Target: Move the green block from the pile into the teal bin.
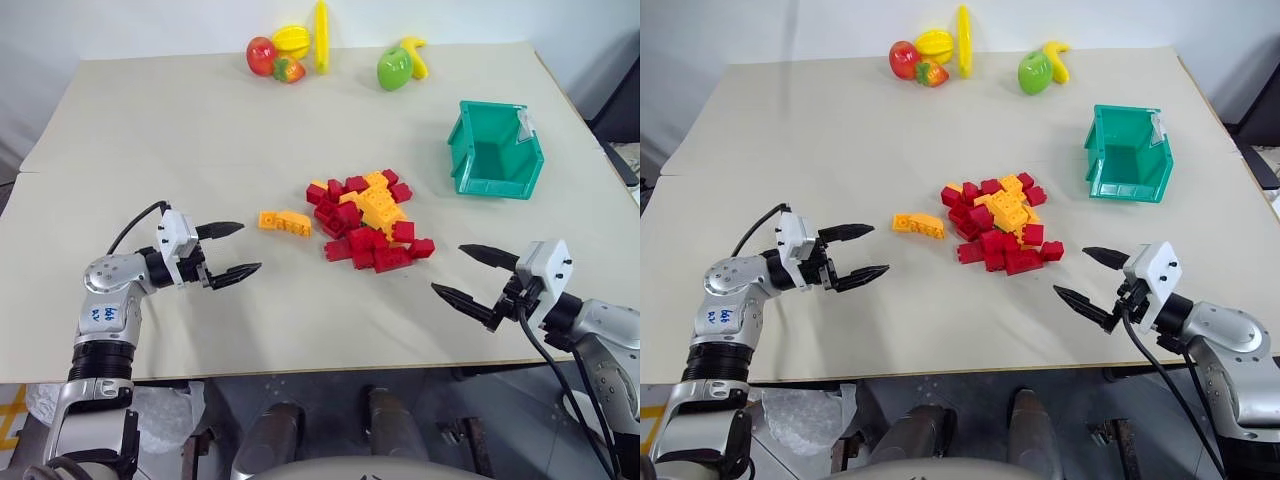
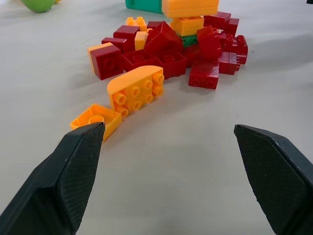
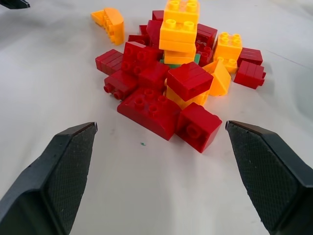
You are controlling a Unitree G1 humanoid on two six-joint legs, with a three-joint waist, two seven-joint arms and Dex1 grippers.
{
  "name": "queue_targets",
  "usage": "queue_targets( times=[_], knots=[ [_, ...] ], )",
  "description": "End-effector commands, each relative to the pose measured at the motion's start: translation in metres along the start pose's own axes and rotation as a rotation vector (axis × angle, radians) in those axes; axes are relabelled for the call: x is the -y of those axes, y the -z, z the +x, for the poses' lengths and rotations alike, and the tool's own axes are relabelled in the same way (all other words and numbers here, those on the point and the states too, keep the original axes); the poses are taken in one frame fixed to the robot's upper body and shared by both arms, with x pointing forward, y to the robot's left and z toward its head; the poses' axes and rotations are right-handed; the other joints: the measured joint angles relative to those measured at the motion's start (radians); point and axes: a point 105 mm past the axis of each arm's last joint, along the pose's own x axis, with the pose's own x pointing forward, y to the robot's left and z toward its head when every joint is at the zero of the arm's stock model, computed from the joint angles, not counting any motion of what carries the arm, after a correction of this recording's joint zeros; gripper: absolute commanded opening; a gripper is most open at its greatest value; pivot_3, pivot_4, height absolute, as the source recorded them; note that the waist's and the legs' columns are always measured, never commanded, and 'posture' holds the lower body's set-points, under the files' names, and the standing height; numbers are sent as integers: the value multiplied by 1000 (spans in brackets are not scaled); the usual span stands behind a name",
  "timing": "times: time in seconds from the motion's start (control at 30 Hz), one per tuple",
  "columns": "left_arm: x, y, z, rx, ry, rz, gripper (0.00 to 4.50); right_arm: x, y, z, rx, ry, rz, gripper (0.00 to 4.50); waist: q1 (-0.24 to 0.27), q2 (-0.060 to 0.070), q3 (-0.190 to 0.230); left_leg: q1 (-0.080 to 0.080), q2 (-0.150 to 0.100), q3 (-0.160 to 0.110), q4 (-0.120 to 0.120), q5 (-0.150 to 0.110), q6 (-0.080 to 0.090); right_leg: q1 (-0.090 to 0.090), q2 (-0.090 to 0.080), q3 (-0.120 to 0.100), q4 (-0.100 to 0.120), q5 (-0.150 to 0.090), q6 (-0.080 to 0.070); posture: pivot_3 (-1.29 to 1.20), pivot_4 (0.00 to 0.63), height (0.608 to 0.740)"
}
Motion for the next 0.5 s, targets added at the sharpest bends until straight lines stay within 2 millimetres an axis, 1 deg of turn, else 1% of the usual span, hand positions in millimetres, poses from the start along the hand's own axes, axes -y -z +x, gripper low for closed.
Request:
queue_targets(
  times=[0.03, 0.1, 0.13, 0.2, 0.23, 0.33, 0.4, 0.5],
  knots=[
    [-9, -10, 3, 10, -27, 85, 4500, 2, -15, -3, 47, 31, -52, 4427, 1, 0, 0, 0, 0, 0, 0, 0, 0, 0, 0, 0, 0, 0, 0, 0, 150, 740],
    [-9, -12, 4, 23, -19, 105, 4500, 2, -15, -3, 49, 42, -54, 4427, 0, 0, 0, 0, 0, 0, 0, 0, 0, 0, 0, 0, 0, 0, 0, 0, 150, 740],
    [-12, -12, 6, 18, -47, 67, 4500, 2, -14, -4, 45, 54, -61, 4427, -1, 0, 0, 0, 0, 0, 0, 0, 0, 0, 0, 0, 0, 0, 0, 0, 150, 740],
    [-21, -5, 9, -45, -115, 43, 4500, 1, -12, -5, 38, 69, -72, 4427, 0, 0, 0, 0, 0, 0, 0, 0, 0, 0, 0, 0, 0, 0, 0, 0, 150, 740],
    [-22, -4, 9, -57, -120, 46, 4500, 0, -12, -5, 39, 70, -70, 4427, 1, 0, 0, 0, 0, 0, 0, 0, 0, 0, 0, 0, 0, 0, 0, 0, 150, 740],
    [-14, -8, 11, -20, -47, 98, 4500, -3, -14, -4, 49, 67, -59, 4427, -1, 0, 0, 0, 0, 1, 0, 0, 0, 0, 0, 0, 0, 0, 0, 0, 150, 740],
    [-10, -6, 13, -38, 5, 151, 4500, -3, -18, -3, 63, 64, -56, 4427, 0, 0, 0, 0, 0, 1, 0, 0, 0, 0, 0, 0, 0, 0, 0, 0, 150, 740],
    [-18, -14, 20, 5, -13, 159, 3914, -5, -27, -1, 87, 44, -56, 4500, 1, 0, 0, 0, 0, 1, 0, 0, 0, 0, 0, 0, 0, 0, 0, 0, 150, 740]
  ],
)
